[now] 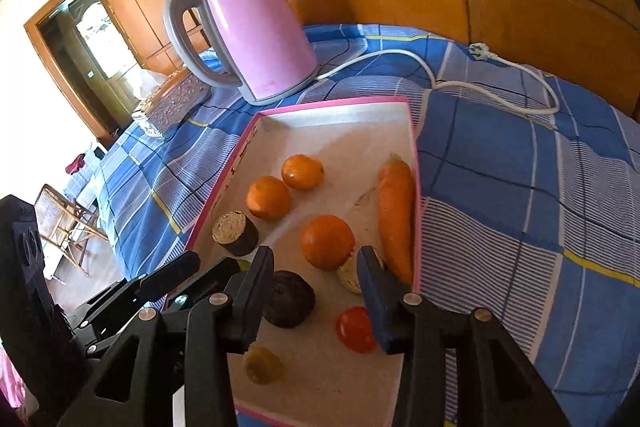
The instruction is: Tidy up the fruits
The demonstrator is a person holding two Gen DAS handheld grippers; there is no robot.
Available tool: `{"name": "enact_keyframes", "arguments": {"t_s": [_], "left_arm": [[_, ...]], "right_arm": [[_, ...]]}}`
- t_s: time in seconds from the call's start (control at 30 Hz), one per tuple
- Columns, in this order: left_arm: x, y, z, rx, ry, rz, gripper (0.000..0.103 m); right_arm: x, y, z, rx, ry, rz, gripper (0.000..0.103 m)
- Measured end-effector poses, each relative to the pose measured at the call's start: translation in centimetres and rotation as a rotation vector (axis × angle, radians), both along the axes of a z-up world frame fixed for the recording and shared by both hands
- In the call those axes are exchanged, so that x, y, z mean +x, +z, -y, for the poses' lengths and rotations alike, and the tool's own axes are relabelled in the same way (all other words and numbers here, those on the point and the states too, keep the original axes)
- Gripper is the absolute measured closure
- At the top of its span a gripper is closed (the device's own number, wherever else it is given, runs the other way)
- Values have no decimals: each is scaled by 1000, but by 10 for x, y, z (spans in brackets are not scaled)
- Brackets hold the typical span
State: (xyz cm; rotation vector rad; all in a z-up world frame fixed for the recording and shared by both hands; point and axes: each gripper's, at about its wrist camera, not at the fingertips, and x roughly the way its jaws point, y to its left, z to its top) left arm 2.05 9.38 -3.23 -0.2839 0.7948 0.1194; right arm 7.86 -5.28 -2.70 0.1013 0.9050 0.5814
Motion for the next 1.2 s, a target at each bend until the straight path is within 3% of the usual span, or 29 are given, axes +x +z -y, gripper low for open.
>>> {"name": "enact_keyframes", "arguments": {"t_s": [0.53,1.07,1.2], "left_arm": [[-22,11,10,46,43,39,50],[-36,23,26,112,46,87,21],[-37,25,26,114,50,93,19]], "right_arm": [[-29,3,38,-52,-123,70,59],[-50,-10,47,-130,-151,96,59],[-51,-10,47,-135,-155,101,59]]}}
